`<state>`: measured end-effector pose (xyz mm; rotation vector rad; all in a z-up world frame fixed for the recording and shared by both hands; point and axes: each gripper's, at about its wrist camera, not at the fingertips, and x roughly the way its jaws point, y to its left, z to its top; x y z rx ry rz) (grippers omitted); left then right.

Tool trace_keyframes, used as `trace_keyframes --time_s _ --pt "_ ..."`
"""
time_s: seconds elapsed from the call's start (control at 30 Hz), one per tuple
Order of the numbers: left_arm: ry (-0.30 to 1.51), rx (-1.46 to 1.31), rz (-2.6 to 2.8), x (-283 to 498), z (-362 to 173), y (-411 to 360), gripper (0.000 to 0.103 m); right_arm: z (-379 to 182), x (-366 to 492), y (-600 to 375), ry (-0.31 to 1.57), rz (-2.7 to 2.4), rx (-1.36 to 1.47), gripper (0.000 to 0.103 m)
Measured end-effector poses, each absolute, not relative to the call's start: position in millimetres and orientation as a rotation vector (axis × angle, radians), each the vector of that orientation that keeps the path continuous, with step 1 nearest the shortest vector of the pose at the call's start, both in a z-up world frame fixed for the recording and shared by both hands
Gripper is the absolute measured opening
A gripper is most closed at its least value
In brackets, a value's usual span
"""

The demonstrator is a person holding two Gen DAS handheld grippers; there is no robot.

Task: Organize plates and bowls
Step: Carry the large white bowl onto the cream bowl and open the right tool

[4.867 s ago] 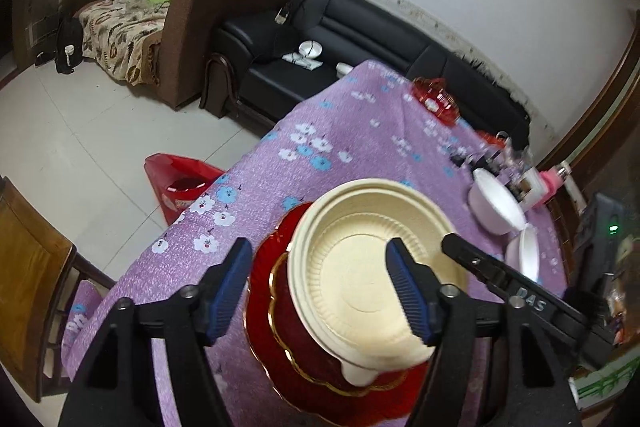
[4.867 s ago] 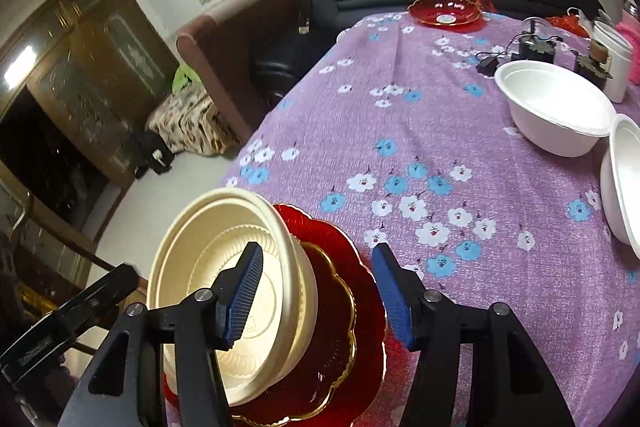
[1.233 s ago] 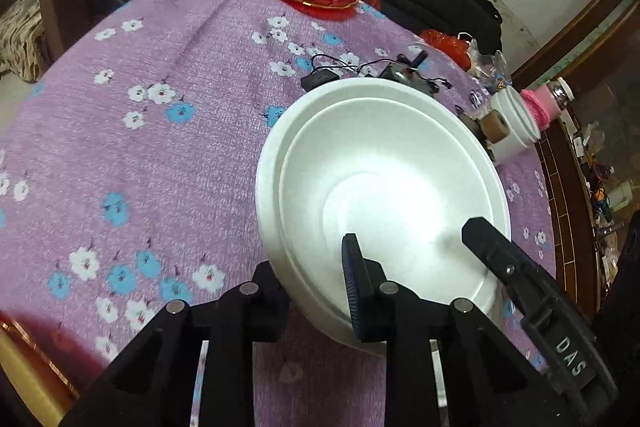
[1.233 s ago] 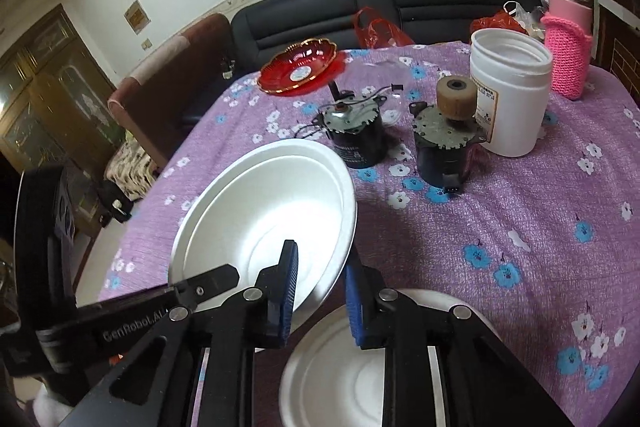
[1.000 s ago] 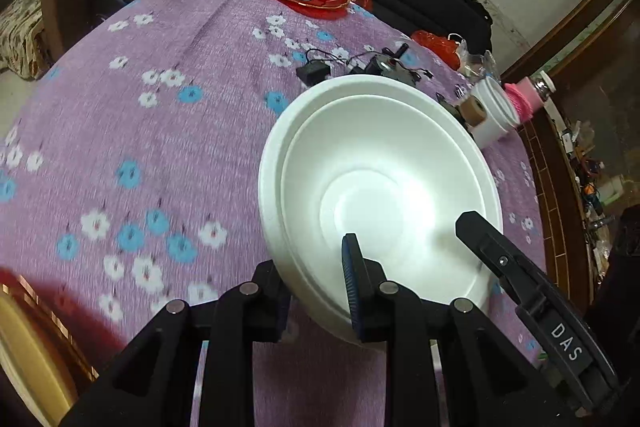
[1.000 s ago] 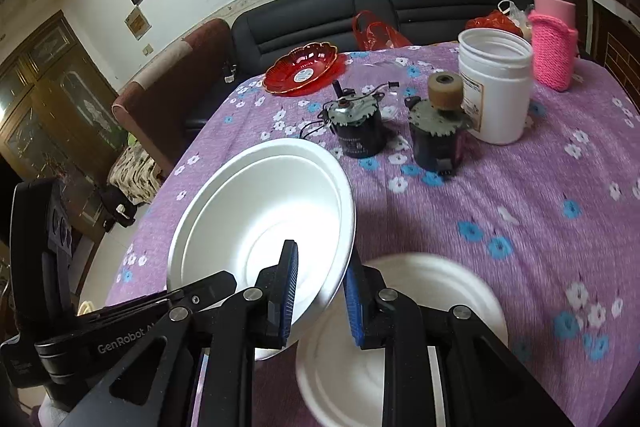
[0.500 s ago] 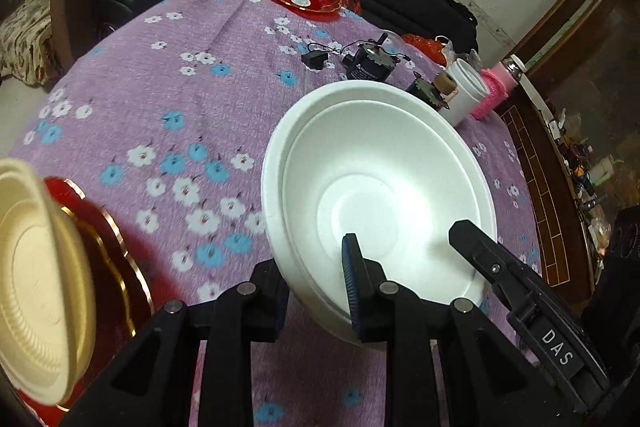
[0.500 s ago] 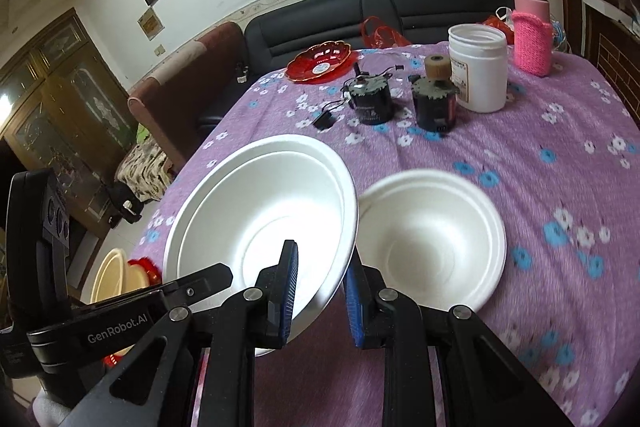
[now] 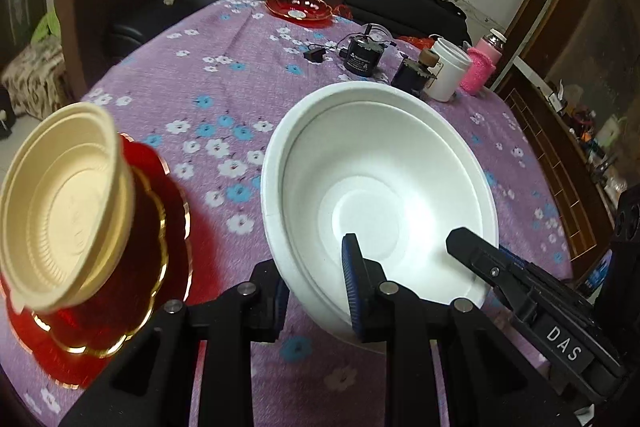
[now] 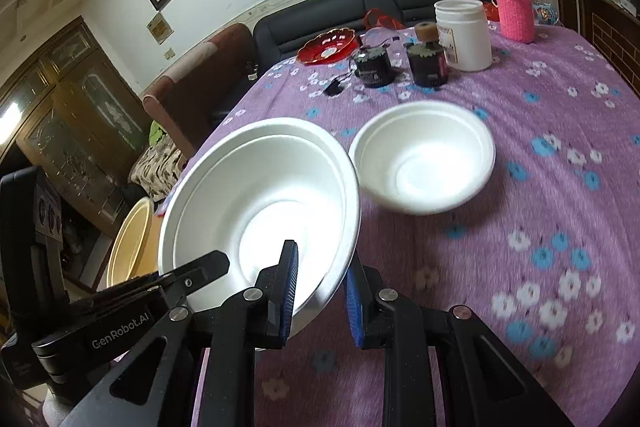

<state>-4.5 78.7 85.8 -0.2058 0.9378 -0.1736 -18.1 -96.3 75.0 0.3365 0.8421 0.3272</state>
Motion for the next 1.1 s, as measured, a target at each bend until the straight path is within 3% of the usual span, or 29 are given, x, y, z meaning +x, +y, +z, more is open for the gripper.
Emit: trace_keyframes --time_s 1.1 --pt "0.679 -0.010 -0.071 -105 123 75 0.022 73 -96 -74 0.798 0.388 0.380 0.024"
